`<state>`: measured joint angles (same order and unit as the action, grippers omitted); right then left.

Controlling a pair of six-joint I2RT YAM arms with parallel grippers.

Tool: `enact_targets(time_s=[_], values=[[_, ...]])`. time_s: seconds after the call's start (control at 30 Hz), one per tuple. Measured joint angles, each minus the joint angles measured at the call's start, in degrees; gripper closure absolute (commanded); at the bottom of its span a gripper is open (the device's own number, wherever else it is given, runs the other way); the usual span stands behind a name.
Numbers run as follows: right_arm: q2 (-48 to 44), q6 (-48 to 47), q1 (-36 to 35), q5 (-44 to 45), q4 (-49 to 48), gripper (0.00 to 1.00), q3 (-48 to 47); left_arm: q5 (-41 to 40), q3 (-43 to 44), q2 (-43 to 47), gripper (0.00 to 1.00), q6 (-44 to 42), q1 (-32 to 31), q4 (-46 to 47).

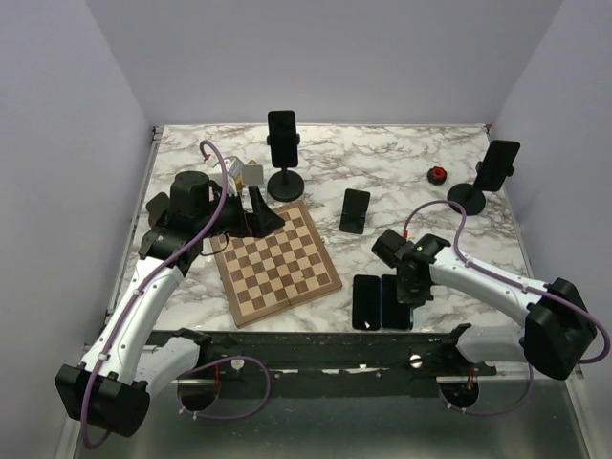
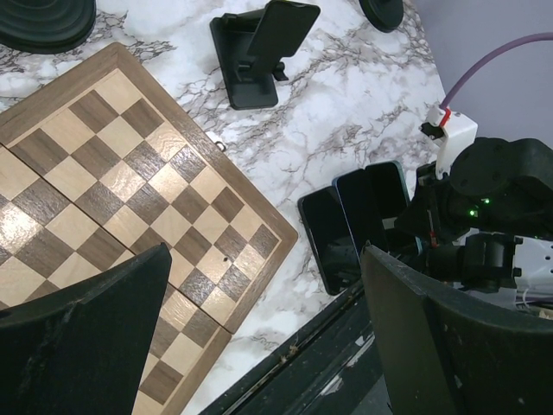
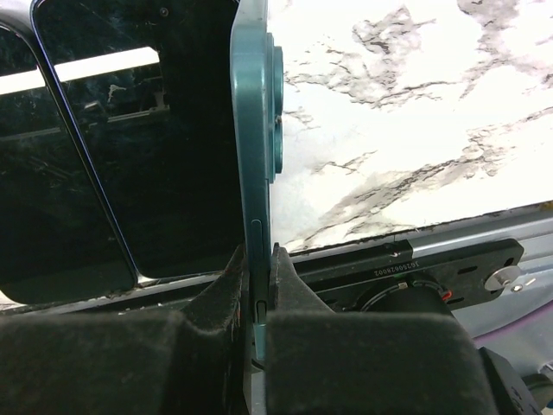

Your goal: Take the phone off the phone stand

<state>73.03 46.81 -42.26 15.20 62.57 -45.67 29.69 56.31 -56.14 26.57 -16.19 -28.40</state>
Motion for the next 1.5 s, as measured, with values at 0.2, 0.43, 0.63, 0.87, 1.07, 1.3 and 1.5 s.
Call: enact_targets(time_s=[0.2,0.43,0.63,0.87,1.07,1.3,1.5], values=[[-1.31,-0.24,0.0,-0.55,-1.03,0.77,0.63,0.02,-0.04,0.0,0.01,-0.02,0.0,0.02],[-0.63,2.6,0.0,-0.24,-1.6,0.66,0.68,0.17,-0.24,0.0,0.01,0.0,0.04,0.04],[-0.28,5.2,0.02,1.42,-0.07,0.57,0.48,0.55,-0.35,0.0,0.01,0.0,0.07,0.04],[-0.46,7.41,0.28,3.06,2.47,0.5,0.07,1.01,-0.55,-0.02,0.01,0.0,0.07,0.17],[-0.46,8.72,0.5,4.07,4.11,0.45,-0.07,1.09,-0.57,-0.02,0.01,0.0,0.07,0.5],[0.24,8.79,1.16,4.26,4.33,0.41,-0.13,1.46,-0.63,-0.02,0.01,0.0,0.07,0.59],[0.72,8.61,2.21,4.31,4.09,0.4,-0.13,2.08,-0.85,-0.09,0.01,0.02,0.07,1.2]])
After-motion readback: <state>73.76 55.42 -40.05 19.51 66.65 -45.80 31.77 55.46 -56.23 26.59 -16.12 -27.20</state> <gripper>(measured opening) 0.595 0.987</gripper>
